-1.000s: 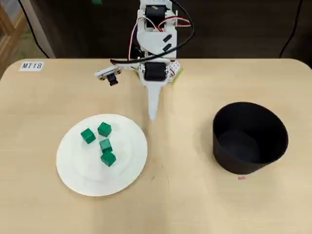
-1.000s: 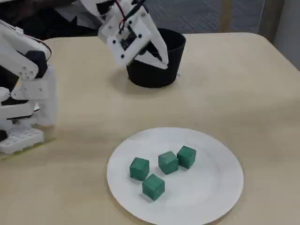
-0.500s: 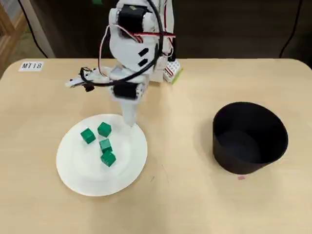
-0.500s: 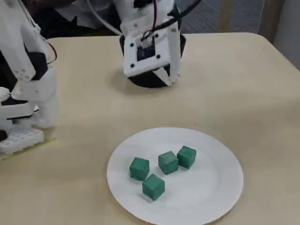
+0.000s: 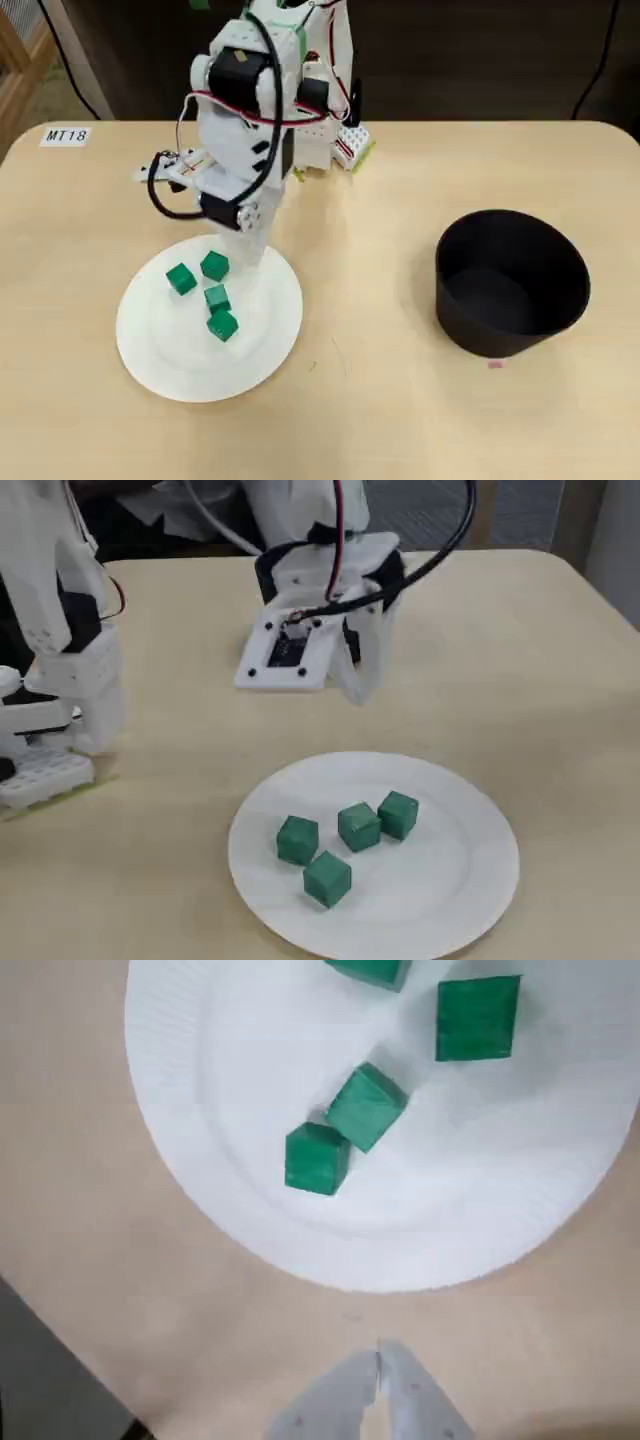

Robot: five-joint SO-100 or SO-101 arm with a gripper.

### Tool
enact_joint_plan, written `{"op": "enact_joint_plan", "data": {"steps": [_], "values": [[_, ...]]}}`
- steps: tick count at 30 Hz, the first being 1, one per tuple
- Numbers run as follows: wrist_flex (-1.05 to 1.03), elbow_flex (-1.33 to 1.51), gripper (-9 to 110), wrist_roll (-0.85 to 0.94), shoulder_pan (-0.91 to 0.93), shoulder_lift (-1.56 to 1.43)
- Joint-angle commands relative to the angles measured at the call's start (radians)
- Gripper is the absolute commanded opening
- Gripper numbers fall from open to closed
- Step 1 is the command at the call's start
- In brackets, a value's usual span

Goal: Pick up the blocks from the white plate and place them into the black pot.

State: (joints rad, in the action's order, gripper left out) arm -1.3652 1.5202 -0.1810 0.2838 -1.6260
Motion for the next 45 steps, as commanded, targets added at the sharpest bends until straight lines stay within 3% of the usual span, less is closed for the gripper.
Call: {"op": "enact_joint_plan", "data": {"steps": [1, 12, 29, 45], "values": [[0.018, -0.055, 4, -0.012, 0.015, 0.012], [0.006, -0.067, 20, -0.011, 0.043, 0.1], [0.025, -0.227, 24, 0.037, 0.107, 0.33], [-0.107, -0.413, 28, 0.087, 0.094, 0.485]]}}
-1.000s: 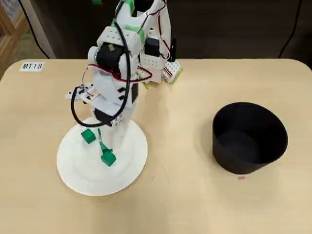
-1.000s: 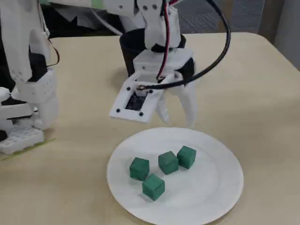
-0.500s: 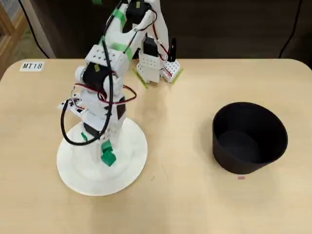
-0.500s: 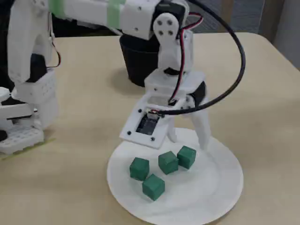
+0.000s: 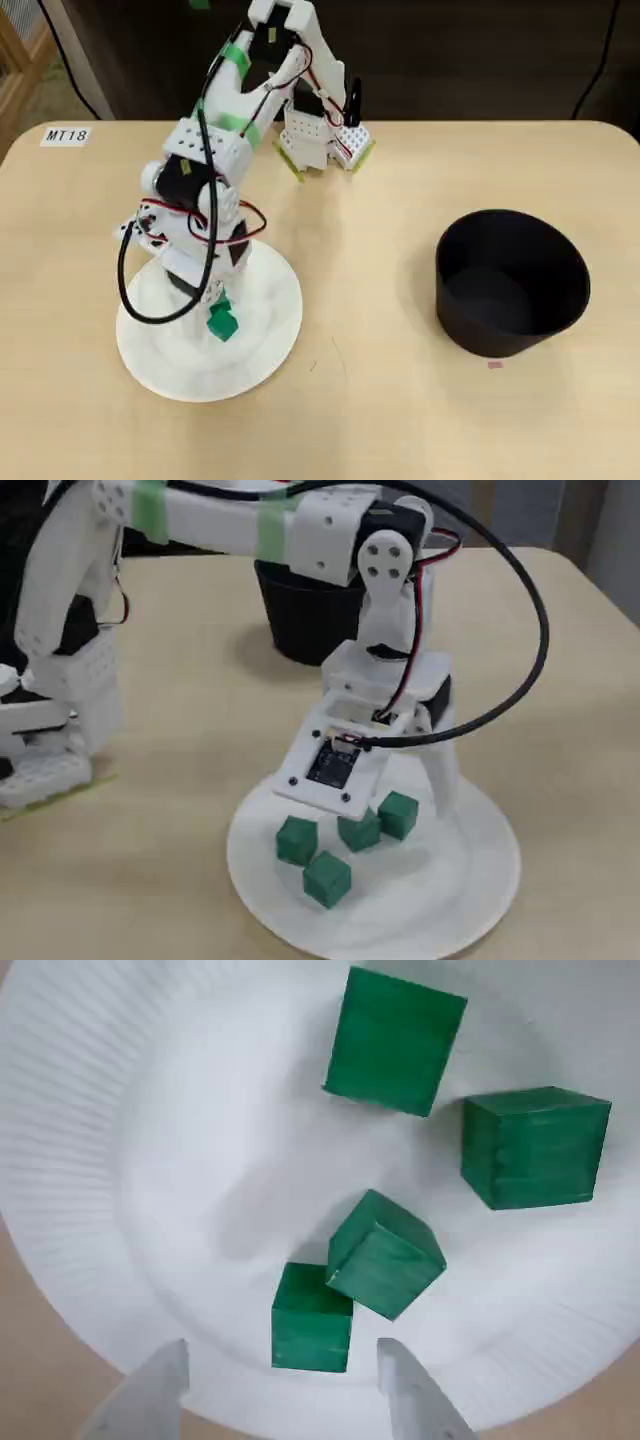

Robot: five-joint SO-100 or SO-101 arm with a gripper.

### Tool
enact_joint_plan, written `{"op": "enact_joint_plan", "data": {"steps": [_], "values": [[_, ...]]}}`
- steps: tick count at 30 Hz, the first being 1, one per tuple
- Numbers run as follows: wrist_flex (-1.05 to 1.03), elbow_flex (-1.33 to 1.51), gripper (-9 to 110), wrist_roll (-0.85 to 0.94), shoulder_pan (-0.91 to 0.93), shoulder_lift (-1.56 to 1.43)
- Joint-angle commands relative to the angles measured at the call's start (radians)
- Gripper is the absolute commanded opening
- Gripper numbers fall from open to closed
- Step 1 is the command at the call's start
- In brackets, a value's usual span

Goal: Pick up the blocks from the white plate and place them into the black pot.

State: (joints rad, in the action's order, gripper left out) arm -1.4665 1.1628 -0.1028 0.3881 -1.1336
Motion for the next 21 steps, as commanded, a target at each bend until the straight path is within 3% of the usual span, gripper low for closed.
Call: {"op": "enact_joint_plan", "data": {"steps": [1, 21], "values": [[-0.008, -0.064, 28, 0.014, -0.017, 0.0], [-0.038, -0.201, 26, 0.011, -0.025, 0.146]]}}
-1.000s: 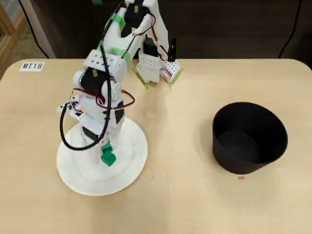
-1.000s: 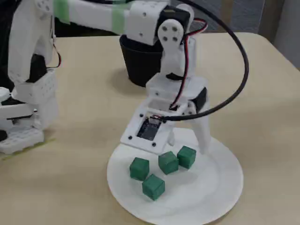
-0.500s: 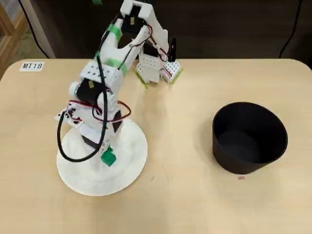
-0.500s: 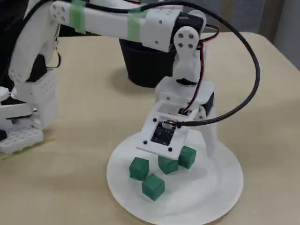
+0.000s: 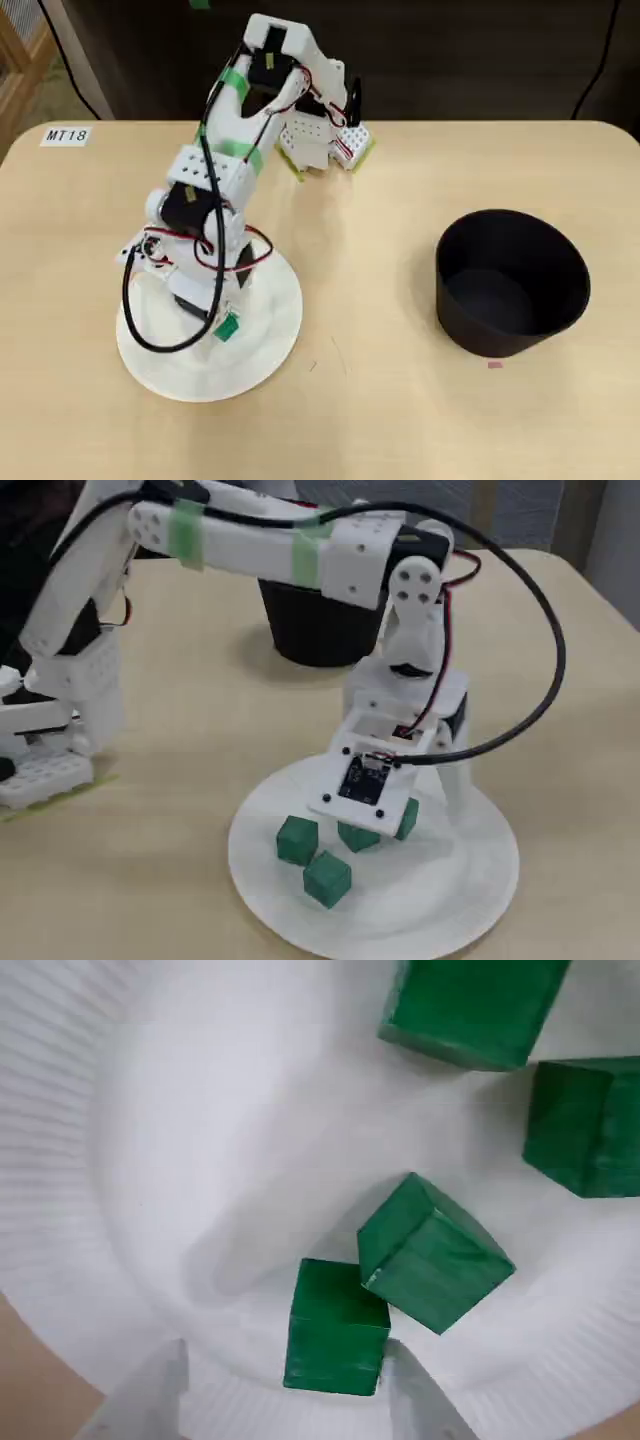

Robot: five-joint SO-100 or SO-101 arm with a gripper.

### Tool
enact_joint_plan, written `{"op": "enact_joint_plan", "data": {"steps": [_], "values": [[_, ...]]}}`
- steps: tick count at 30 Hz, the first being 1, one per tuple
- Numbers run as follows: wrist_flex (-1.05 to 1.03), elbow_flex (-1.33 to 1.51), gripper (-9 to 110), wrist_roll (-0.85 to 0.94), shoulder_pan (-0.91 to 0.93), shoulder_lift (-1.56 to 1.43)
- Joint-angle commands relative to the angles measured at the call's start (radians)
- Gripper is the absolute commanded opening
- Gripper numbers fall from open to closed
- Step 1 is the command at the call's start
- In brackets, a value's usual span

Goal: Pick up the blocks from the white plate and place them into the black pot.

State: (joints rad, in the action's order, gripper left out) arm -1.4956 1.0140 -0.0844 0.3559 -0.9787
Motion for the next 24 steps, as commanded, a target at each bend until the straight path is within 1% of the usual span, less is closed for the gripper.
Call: {"op": "enact_joint_plan", "data": {"steps": [1, 8, 10, 12, 16, 21, 24], "values": [[-0.009, -0.057, 26, -0.009, 0.008, -0.003], [-0.002, -0.081, 23, -0.028, 0.011, 0.034], [-0.002, -0.097, 20, -0.04, 0.012, 0.048], [0.002, -0.117, 15, -0.058, 0.014, 0.063], [-0.006, -0.183, -2, -0.109, 0.015, 0.109], [-0.021, -0.249, -2, -0.087, 0.011, 0.129], [-0.021, -0.272, -2, -0.086, 0.006, 0.086]]}}
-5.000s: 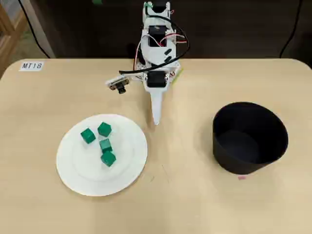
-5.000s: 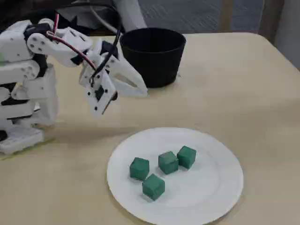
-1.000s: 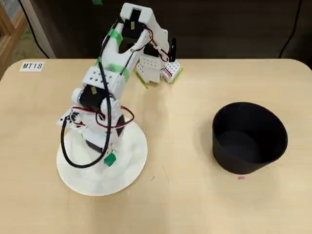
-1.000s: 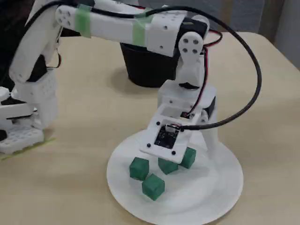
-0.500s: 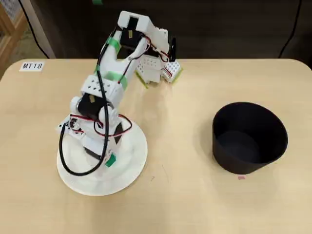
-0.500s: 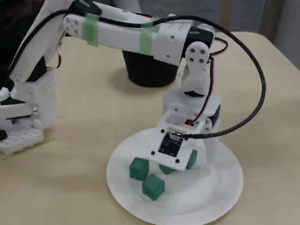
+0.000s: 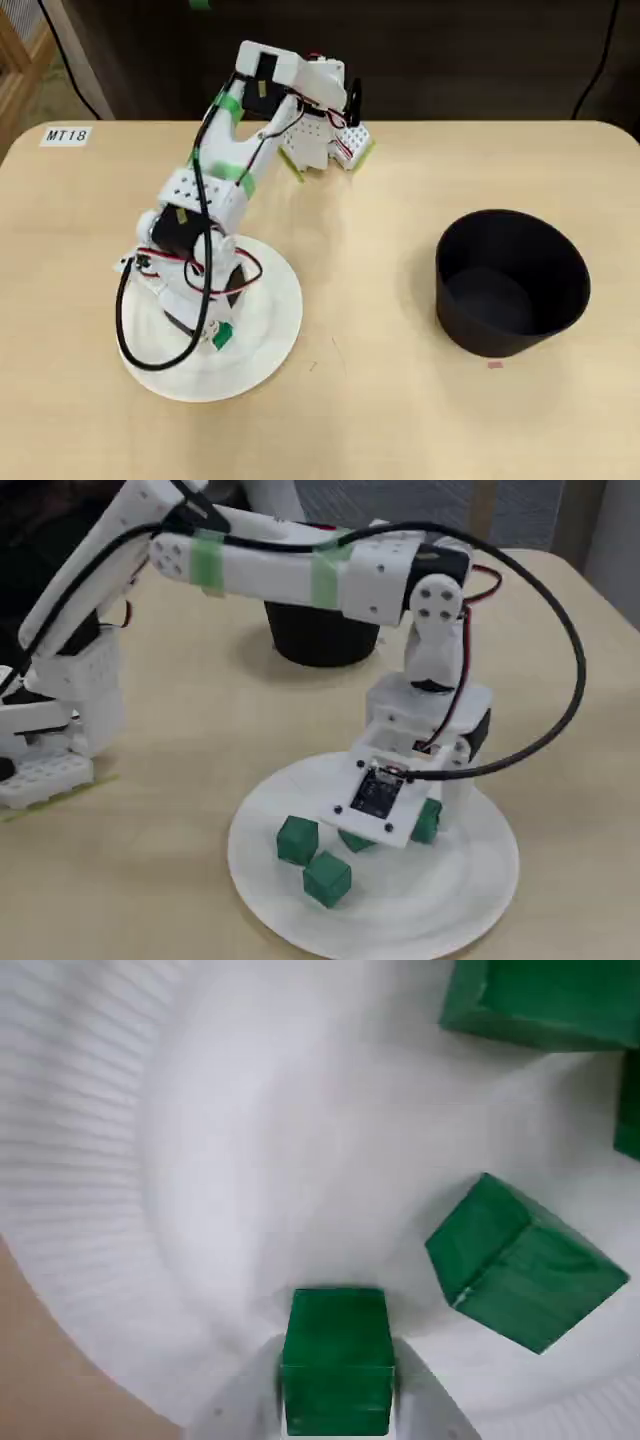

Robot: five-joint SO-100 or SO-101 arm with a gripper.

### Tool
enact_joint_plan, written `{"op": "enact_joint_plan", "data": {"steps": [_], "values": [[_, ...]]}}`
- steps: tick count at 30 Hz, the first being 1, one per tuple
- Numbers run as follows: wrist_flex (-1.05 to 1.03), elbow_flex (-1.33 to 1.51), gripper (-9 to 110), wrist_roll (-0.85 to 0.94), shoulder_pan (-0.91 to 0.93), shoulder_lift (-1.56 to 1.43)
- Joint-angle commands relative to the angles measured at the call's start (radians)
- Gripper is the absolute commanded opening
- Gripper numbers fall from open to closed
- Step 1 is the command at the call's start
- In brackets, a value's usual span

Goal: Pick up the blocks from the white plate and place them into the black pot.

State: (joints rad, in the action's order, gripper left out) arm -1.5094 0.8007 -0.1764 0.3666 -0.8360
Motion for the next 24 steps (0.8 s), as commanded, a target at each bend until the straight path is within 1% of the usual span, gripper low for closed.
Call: {"op": "enact_joint_plan", "data": {"steps": [1, 4, 9, 14, 17, 20, 24], "values": [[-0.008, -0.064, -2, 0.008, -0.006, -0.081], [-0.003, -0.078, -2, 0.028, -0.021, -0.17], [0.032, -0.078, -2, 0.153, -0.098, -0.344], [0.066, -0.078, -2, 0.308, -0.281, -0.492], [0.074, -0.04, -2, 0.334, -0.407, -0.581], [0.164, 0.118, -2, 0.322, -0.535, -0.712], [0.391, 0.502, -2, 0.279, -0.704, -0.913]]}}
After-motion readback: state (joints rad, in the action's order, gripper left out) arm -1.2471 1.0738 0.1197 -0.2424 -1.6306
